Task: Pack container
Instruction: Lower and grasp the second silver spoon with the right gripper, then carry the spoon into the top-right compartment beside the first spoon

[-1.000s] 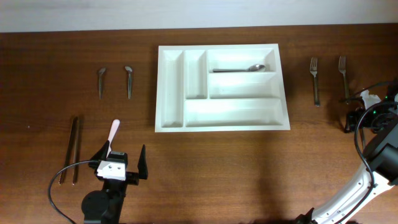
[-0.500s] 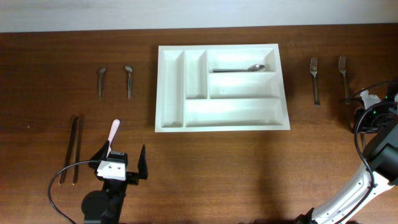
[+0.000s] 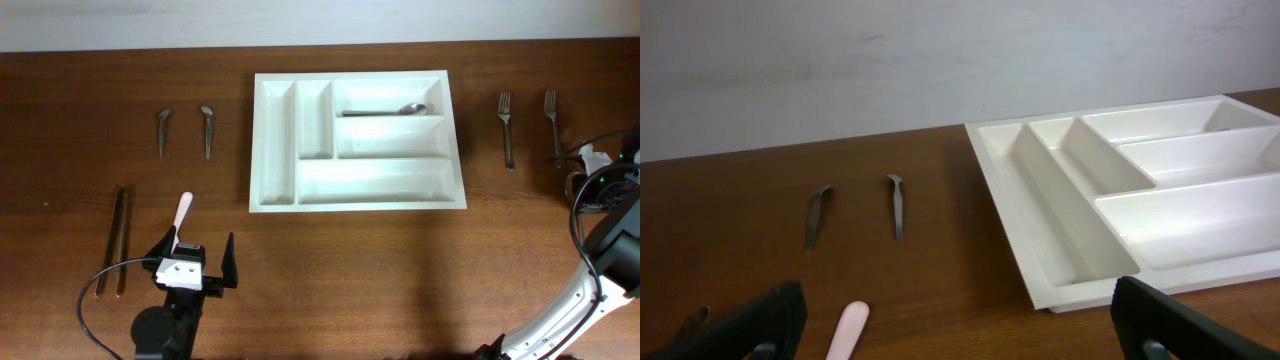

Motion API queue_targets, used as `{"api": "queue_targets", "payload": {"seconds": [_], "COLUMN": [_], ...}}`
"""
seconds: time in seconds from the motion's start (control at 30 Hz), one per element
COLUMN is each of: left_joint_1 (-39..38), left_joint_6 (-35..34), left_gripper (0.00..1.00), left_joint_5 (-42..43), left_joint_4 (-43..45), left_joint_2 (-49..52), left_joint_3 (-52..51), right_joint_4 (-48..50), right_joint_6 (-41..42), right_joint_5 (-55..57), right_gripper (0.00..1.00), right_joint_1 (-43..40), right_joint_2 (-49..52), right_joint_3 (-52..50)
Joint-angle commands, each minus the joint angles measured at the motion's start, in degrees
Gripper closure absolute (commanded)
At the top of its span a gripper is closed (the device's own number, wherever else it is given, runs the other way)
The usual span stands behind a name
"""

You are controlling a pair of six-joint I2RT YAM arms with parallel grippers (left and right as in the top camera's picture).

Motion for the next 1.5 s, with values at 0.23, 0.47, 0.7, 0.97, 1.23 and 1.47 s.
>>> {"api": "queue_targets", "payload": {"seconds": [0.23, 0.47, 0.7, 0.97, 1.23, 1.47], "left_joint_1": [0.42, 0.42, 0.42, 0.42, 0.42, 0.42], "left_joint_6": [0.92, 0.92, 0.92, 0.92, 0.92, 0.92], "left_gripper": [0.01, 0.01, 0.01, 0.01, 0.01, 0.01], "left_joint_5": [-0.42, -0.42, -0.42, -0.42, -0.42, -0.42], "left_joint_4": [0.17, 0.17, 0.17, 0.17, 0.17, 0.17], "left_joint_2": [-0.37, -0.37, -0.37, -0.37, -0.37, -0.37], "left_joint_3": [-0.37, -0.37, -0.37, -0.37, -0.37, -0.37], "right_joint_4": [1.2, -3.91, -6.05, -1.73, 1.9, 1.88], "right_joint_6": [19.5, 32.61, 50.4, 76.26, 100.24, 115.99], "right_joint_5": [-0.37, -0.39, -0.7, -9.25, -8.31, -6.75], "right_gripper": [0.96, 0.96, 0.96, 0.96, 0.96, 0.96], "right_joint_1": [2.99, 9.66, 17.79, 27.54, 37.09, 42.62], "right_joint_2": [2.84, 2.64, 2.64, 2.73, 3.13, 5.84], "right_joint_3": [4.72, 21.31, 38.8, 44.04, 43.74, 43.63]}}
